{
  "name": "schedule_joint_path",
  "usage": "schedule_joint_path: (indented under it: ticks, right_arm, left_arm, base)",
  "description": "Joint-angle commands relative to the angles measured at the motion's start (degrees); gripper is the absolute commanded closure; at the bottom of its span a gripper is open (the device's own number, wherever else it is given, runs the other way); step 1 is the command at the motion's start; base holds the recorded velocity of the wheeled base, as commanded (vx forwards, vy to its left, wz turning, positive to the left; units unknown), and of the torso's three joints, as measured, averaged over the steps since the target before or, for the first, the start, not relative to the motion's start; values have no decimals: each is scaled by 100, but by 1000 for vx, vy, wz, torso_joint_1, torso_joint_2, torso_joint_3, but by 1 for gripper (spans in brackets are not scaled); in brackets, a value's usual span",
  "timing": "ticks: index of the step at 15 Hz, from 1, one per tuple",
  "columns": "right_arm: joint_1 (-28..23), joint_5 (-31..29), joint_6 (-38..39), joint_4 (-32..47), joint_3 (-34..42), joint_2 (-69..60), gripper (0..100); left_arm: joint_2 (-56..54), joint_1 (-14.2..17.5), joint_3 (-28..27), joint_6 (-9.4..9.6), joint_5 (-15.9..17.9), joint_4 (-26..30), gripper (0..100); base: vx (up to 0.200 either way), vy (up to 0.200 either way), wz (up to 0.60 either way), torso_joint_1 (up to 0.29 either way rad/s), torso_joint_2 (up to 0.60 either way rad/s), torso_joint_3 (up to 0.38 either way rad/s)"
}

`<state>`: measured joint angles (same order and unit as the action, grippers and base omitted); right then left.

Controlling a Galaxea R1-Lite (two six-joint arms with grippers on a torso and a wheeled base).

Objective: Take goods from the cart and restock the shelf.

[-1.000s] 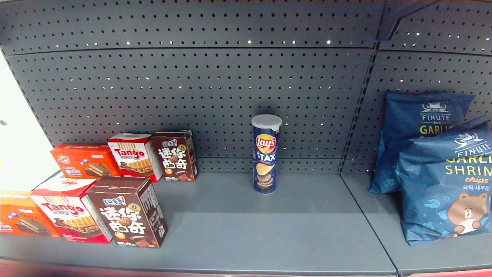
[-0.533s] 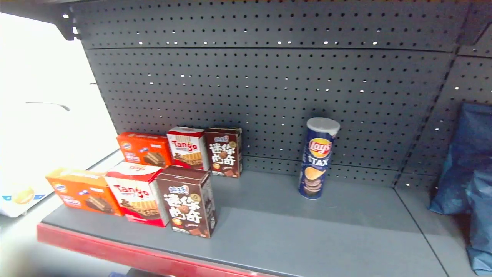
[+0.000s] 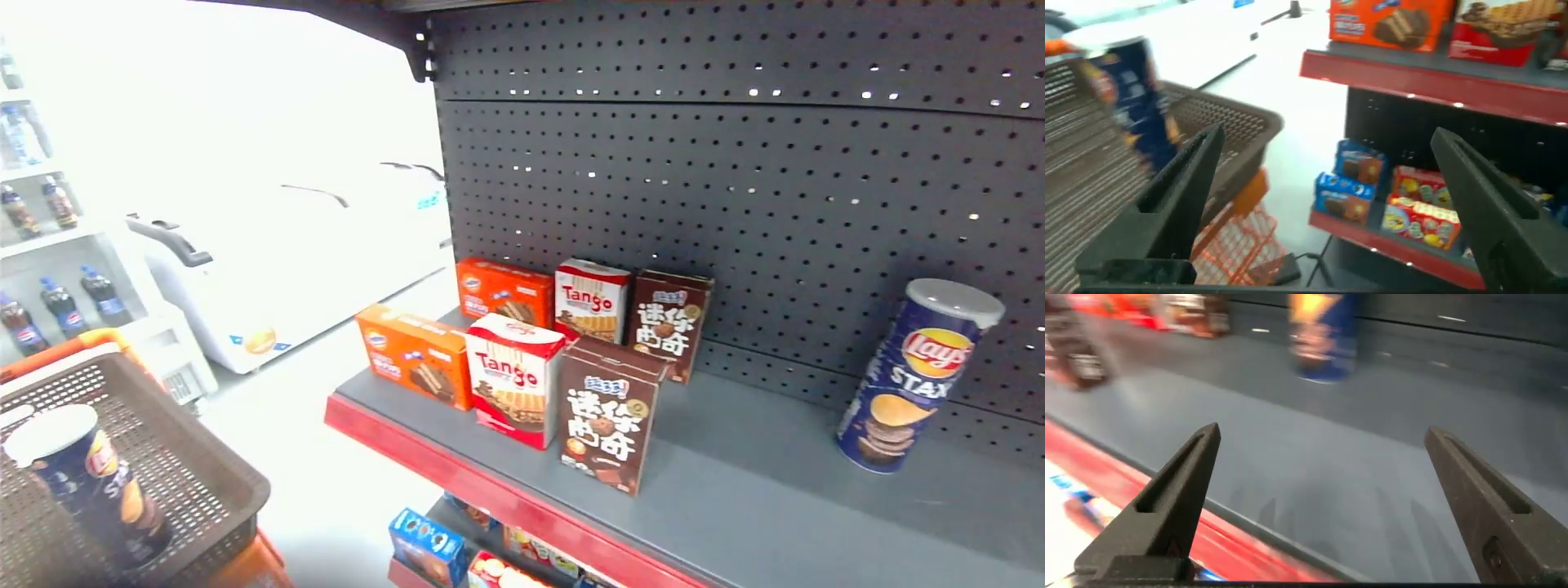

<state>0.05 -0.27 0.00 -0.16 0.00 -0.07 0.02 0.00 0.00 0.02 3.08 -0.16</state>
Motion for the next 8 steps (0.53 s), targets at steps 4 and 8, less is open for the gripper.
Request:
schedule_joint_path:
  ticks: [4, 8]
  right_arm:
    - [-5, 0, 9, -2, 0, 7, 0]
    - [-5, -8, 18, -2, 0, 7, 0]
  left_arm:
    - [-2, 0, 0, 24, 17, -2, 0]
    - [-2, 0, 0, 24, 26, -2, 0]
  base:
    - [0, 0, 600, 1, 1, 4]
    - [0, 0, 450, 2, 3, 1]
